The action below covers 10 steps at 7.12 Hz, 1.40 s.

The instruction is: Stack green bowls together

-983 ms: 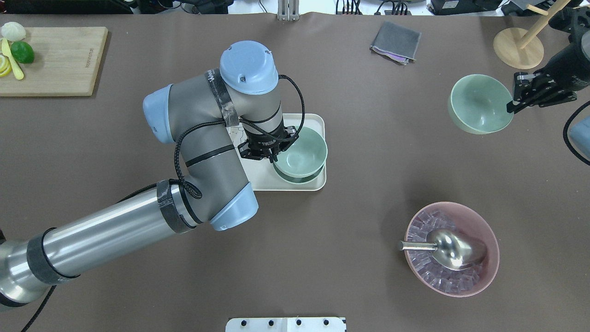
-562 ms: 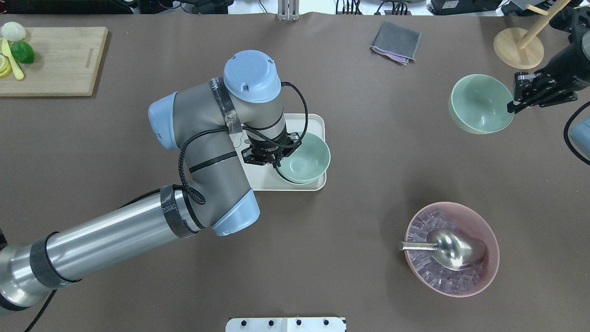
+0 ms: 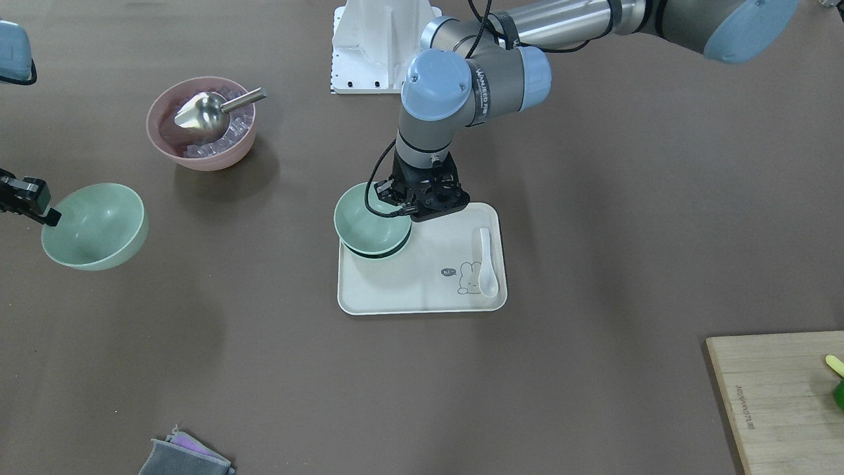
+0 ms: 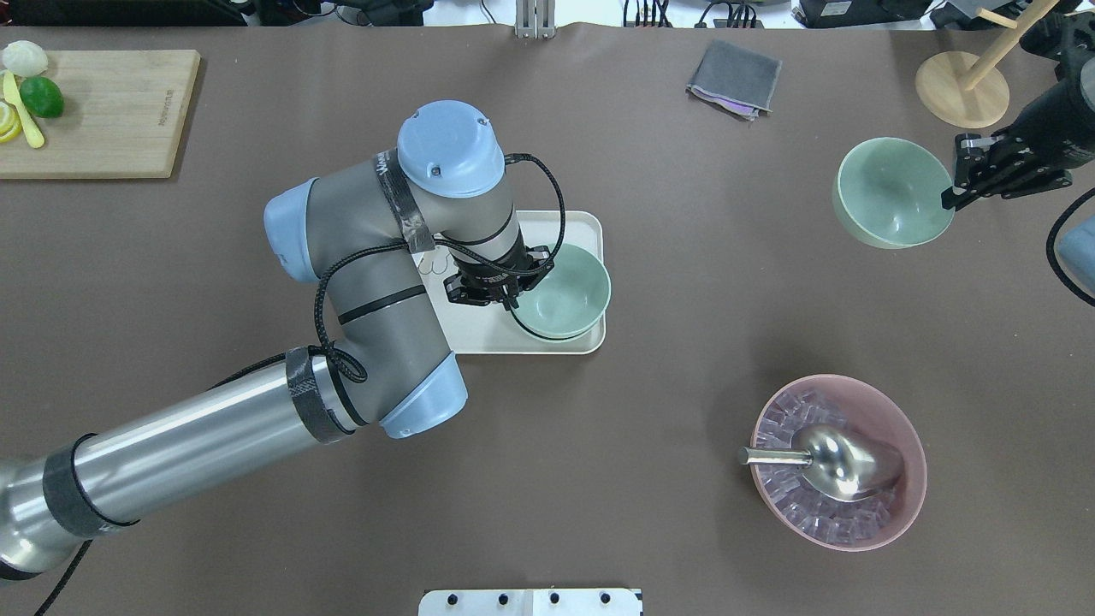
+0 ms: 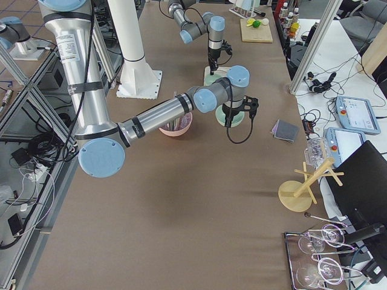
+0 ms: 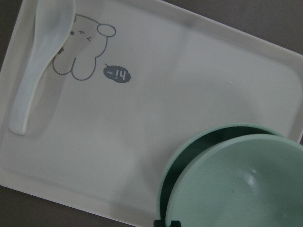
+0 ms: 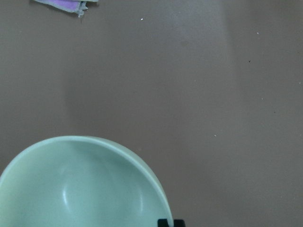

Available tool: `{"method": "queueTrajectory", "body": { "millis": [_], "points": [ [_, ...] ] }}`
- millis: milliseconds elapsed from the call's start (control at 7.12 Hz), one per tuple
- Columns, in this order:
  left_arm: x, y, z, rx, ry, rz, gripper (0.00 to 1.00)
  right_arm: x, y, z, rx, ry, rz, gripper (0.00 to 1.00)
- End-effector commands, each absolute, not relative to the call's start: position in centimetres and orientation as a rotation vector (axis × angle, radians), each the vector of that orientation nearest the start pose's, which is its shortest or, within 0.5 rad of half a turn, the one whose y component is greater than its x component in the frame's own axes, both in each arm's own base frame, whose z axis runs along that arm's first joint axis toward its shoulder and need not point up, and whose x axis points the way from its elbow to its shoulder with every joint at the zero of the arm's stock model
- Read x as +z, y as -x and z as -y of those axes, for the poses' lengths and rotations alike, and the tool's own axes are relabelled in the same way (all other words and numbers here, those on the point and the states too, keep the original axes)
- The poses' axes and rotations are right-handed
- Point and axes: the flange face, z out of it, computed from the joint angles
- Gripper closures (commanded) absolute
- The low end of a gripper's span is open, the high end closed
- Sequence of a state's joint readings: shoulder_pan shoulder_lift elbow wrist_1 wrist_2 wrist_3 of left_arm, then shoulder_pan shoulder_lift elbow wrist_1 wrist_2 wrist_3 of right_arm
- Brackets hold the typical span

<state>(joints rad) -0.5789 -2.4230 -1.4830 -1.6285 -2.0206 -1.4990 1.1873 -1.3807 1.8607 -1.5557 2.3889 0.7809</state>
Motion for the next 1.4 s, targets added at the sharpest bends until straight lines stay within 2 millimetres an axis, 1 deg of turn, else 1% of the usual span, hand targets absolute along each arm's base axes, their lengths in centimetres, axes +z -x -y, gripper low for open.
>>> {"method": "queueTrajectory", "body": {
  "millis": [0, 281, 562, 983, 1124, 1264],
  "points": [
    [16.0, -56.7, 47.9, -0.283, 0.138, -0.920, 1.00, 41.2, 14.9, 53.1, 0.167, 0.051, 0.924, 1.00],
    [16.0, -56.7, 47.9, -0.284, 0.137, -0.918, 1.00, 41.3, 14.9, 53.0, 0.167, 0.052, 0.924, 1.00],
    [16.6, -56.7, 47.9, -0.286, 0.140, -0.911, 1.00, 41.3, 14.9, 53.0, 0.167, 0.052, 0.924, 1.00],
    [16.7, -56.7, 48.0, -0.285, 0.137, -0.918, 1.00, 41.4, 14.8, 53.0, 0.168, 0.053, 0.923, 1.00],
    [17.2, -56.7, 48.0, -0.284, 0.133, -0.928, 1.00, 41.4, 14.8, 53.0, 0.169, 0.053, 0.922, 1.00],
    [17.3, -56.7, 48.0, -0.283, 0.130, -0.932, 1.00, 41.5, 14.8, 53.0, 0.169, 0.054, 0.921, 1.00]
  ]
}}
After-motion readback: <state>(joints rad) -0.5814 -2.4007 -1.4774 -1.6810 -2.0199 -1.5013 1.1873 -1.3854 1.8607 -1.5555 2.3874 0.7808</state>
